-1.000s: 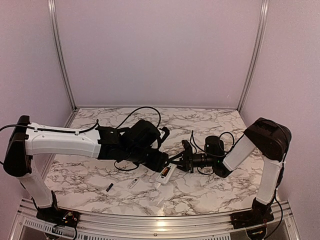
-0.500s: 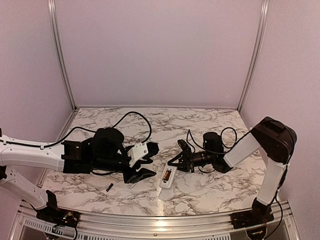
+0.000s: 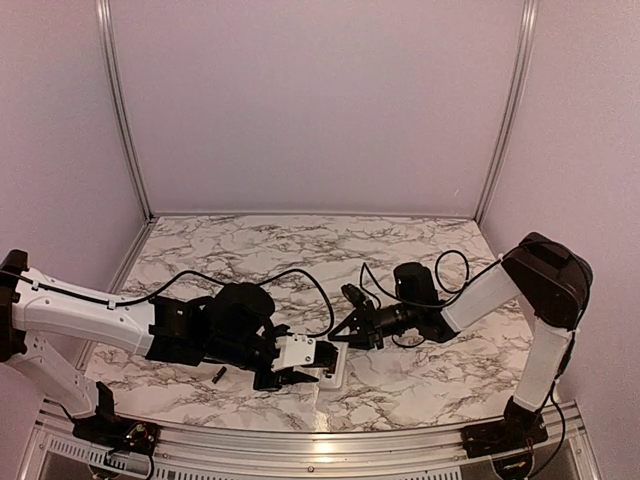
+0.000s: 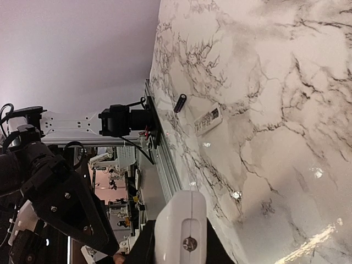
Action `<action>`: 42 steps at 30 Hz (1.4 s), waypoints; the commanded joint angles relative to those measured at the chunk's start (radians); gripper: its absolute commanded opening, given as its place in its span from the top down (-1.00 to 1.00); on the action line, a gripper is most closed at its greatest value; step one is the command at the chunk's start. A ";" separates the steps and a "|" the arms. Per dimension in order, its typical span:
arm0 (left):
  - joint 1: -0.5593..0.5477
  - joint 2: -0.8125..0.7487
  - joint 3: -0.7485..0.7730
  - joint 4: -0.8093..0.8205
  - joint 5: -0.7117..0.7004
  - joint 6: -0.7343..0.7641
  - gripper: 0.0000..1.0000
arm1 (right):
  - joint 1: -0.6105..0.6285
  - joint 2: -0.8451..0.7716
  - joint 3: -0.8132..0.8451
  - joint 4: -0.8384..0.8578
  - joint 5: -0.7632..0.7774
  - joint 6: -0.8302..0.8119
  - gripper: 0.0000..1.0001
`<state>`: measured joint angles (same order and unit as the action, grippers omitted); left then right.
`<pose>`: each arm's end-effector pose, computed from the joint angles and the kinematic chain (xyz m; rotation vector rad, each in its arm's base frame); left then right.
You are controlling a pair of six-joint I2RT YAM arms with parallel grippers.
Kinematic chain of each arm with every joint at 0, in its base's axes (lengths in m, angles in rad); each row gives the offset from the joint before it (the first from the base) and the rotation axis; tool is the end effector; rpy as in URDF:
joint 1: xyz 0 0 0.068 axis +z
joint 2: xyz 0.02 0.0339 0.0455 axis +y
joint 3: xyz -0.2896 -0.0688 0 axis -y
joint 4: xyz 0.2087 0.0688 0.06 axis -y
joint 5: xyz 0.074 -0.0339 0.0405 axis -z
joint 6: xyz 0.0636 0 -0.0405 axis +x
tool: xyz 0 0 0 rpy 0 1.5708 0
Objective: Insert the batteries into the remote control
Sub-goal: Load the battery into the battery compartment.
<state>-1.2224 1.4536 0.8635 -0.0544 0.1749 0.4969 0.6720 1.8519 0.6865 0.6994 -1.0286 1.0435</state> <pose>0.0927 -0.2878 0.2527 1.7822 1.4044 -0.5875 0.2268 0.2501 0.1756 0.3629 -2.4107 -1.9243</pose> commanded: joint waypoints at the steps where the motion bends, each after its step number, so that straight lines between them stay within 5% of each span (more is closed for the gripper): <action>1: -0.020 0.034 0.033 -0.014 -0.018 0.059 0.39 | 0.023 -0.013 0.041 -0.029 -0.029 -0.031 1.00; 42: -0.029 0.178 0.106 -0.043 -0.085 0.083 0.55 | 0.064 -0.025 0.056 -0.041 -0.041 -0.040 1.00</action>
<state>-1.2442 1.6115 0.9371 -0.0654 0.0998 0.5674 0.7231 1.8511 0.7101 0.6559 -1.0534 1.0164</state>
